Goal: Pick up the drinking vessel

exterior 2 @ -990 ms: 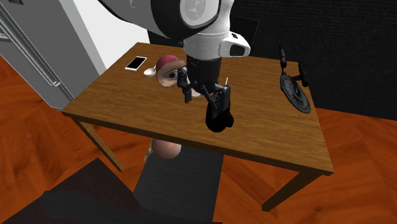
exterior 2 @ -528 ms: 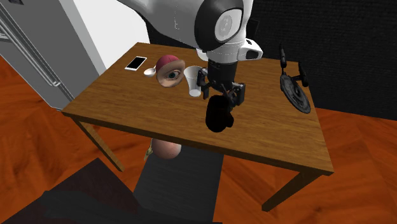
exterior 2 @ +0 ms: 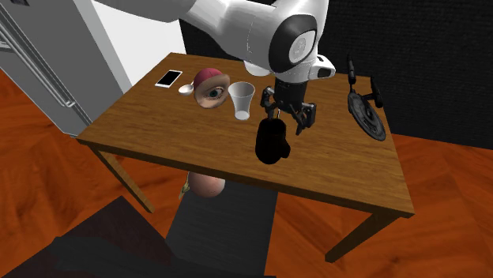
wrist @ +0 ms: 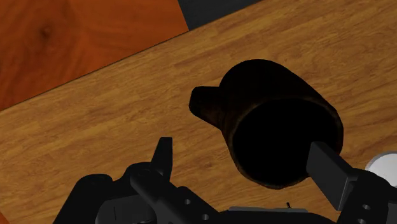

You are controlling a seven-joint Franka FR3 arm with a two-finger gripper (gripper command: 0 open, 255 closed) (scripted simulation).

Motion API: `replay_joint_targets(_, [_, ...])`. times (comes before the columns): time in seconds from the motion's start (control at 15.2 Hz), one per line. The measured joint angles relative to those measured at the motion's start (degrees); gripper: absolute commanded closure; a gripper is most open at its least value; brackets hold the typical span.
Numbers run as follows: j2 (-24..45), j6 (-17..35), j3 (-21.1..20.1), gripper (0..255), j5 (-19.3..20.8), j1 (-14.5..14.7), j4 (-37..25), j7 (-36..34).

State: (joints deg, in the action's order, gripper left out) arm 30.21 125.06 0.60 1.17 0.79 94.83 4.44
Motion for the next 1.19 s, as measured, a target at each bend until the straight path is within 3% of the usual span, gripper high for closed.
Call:
replay_joint_targets(0.33, [2.12, 2.82, -0.02, 0, 0.03, 0.08, 0.69, -0.16])
replay_joint_targets(0.4, [2.27, 3.02, -0.01, 255, 0.03, 0.06, 0.73, -0.14])
replay_joint_targets(1.19, [1.90, 2.60, -0.01, 255, 0.03, 0.05, 0.67, -0.12])
